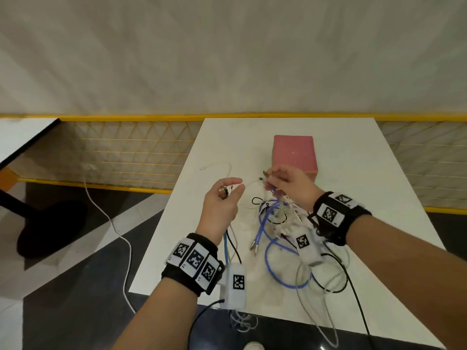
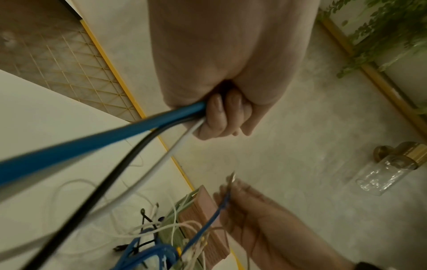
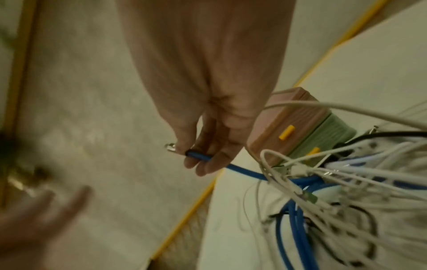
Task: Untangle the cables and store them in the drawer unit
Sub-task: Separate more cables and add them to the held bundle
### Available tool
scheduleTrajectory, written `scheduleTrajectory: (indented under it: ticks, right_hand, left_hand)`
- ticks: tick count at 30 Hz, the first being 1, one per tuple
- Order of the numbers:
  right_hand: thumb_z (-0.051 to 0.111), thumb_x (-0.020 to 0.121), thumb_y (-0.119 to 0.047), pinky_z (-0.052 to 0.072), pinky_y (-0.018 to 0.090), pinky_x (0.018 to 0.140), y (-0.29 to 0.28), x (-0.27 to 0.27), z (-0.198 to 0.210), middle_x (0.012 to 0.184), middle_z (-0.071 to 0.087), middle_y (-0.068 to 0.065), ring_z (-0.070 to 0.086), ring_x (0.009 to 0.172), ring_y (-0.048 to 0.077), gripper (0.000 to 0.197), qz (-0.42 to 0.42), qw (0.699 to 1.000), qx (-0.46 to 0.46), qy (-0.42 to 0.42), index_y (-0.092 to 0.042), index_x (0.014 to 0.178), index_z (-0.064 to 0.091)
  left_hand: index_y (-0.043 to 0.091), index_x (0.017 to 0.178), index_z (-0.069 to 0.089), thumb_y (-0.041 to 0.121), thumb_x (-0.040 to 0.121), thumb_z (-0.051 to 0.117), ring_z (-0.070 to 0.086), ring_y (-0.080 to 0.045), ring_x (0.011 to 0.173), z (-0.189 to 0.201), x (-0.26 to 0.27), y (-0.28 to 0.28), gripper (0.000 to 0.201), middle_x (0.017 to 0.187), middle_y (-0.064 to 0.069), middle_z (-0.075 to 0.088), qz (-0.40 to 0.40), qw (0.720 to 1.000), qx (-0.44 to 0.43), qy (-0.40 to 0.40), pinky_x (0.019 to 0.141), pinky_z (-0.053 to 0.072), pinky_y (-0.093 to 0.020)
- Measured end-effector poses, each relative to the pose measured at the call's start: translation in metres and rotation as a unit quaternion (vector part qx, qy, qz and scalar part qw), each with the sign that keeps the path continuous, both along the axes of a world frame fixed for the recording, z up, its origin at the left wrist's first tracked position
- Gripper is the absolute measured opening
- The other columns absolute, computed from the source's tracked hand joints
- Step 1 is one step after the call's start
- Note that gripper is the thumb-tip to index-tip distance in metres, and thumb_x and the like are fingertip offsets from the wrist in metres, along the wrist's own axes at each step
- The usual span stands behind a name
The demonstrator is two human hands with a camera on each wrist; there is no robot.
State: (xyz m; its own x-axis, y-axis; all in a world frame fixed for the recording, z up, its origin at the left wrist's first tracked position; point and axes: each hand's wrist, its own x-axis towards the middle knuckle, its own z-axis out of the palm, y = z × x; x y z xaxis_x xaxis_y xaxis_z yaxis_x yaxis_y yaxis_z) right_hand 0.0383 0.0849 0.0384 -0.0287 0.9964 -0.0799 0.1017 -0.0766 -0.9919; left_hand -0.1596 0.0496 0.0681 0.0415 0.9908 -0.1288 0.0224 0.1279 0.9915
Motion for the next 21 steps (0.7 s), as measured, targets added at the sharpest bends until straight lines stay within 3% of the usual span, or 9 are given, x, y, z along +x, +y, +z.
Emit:
scheduleTrajectory:
  ticks: [2, 5, 8, 10, 12, 14, 18, 21]
  right_hand:
    - [0.057, 0.092, -0.004, 0.056, 0.026, 0.064, -0.007, -0.001, 0.027, 0.083, 0.069, 0.010, 0.067, 0.075, 0.018, 0.007, 0.006, 0.995, 0.013, 0.100, -0.010, 0.096, 0.055]
    - [0.058, 0.091, -0.005, 0.056, 0.026, 0.065, -0.016, -0.009, 0.044, 0.079, 0.069, 0.008, 0.068, 0.073, 0.016, 0.009, 0.049, 0.990, 0.023, 0.130, -0.008, 0.096, 0.051]
    - [0.053, 0.094, -0.005, 0.056, 0.027, 0.069, -0.021, -0.010, 0.040, 0.085, 0.069, 0.007, 0.069, 0.080, 0.018, 0.003, 0.040, 0.984, 0.029, 0.170, -0.007, 0.094, 0.051]
    - [0.050, 0.096, -0.005, 0.056, 0.026, 0.072, -0.026, -0.006, 0.030, 0.093, 0.068, 0.009, 0.068, 0.089, 0.017, 0.009, 0.038, 0.983, 0.017, 0.179, -0.003, 0.104, 0.053]
    - [0.050, 0.096, -0.004, 0.056, 0.028, 0.076, -0.032, -0.002, 0.014, 0.099, 0.067, 0.006, 0.066, 0.094, 0.014, 0.018, 0.079, 0.993, 0.007, 0.081, -0.001, 0.113, 0.054]
    - [0.051, 0.095, -0.003, 0.055, 0.027, 0.076, -0.037, 0.001, -0.001, 0.098, 0.064, 0.000, 0.063, 0.090, 0.011, 0.015, 0.136, 0.988, 0.014, -0.071, -0.007, 0.108, 0.058]
    - [0.055, 0.087, 0.004, 0.051, 0.031, 0.080, -0.016, 0.018, -0.012, 0.098, 0.060, 0.002, 0.060, 0.091, 0.014, 0.023, 0.111, 0.954, 0.118, -0.253, -0.015, 0.099, 0.062]
    - [0.062, 0.084, 0.000, 0.048, 0.030, 0.087, -0.001, 0.031, -0.002, 0.111, 0.061, 0.004, 0.059, 0.102, 0.018, 0.038, 0.113, 0.910, 0.162, -0.365, -0.017, 0.118, 0.062]
  left_hand:
    - [0.016, 0.112, 0.068, 0.019, 0.093, 0.066, 0.024, -0.012, 0.043, 0.005, 0.011, 0.007, 0.020, 0.048, 0.013, 0.031, -0.006, 1.000, 0.007, -0.014, 0.041, 0.027, -0.019]
    - [0.014, 0.113, 0.069, 0.020, 0.092, 0.067, 0.028, -0.009, 0.039, 0.015, 0.031, 0.016, 0.022, 0.044, 0.014, 0.041, -0.030, 0.999, 0.022, -0.027, 0.038, 0.027, -0.016]
    - [0.004, 0.101, 0.067, 0.013, 0.092, 0.066, 0.042, 0.001, 0.035, 0.025, 0.044, 0.021, 0.013, 0.045, 0.013, 0.053, -0.036, 0.998, 0.035, -0.035, 0.039, 0.031, -0.010]
    - [0.005, 0.093, 0.067, 0.013, 0.090, 0.069, 0.043, 0.001, 0.035, 0.028, 0.047, 0.025, 0.008, 0.050, 0.013, 0.056, -0.026, 0.998, 0.042, -0.031, 0.040, 0.031, -0.010]
    - [0.006, 0.094, 0.069, 0.016, 0.087, 0.073, 0.037, -0.001, 0.037, 0.031, 0.047, 0.029, 0.013, 0.057, 0.014, 0.058, -0.006, 0.998, 0.044, -0.035, 0.041, 0.030, -0.013]
    - [0.004, 0.097, 0.070, 0.017, 0.087, 0.073, 0.032, -0.004, 0.038, 0.034, 0.046, 0.031, 0.017, 0.053, 0.015, 0.053, 0.004, 0.997, 0.055, -0.045, 0.040, 0.028, -0.015]
    - [0.011, 0.092, 0.072, 0.019, 0.089, 0.071, 0.026, -0.009, 0.044, 0.040, 0.044, 0.028, 0.009, 0.059, 0.006, 0.047, 0.009, 0.993, 0.102, -0.056, 0.042, 0.026, -0.017]
    - [0.009, 0.097, 0.072, 0.018, 0.092, 0.067, 0.023, -0.010, 0.046, 0.043, 0.040, 0.026, 0.012, 0.050, 0.012, 0.042, 0.024, 0.989, 0.121, -0.075, 0.043, 0.024, -0.018]
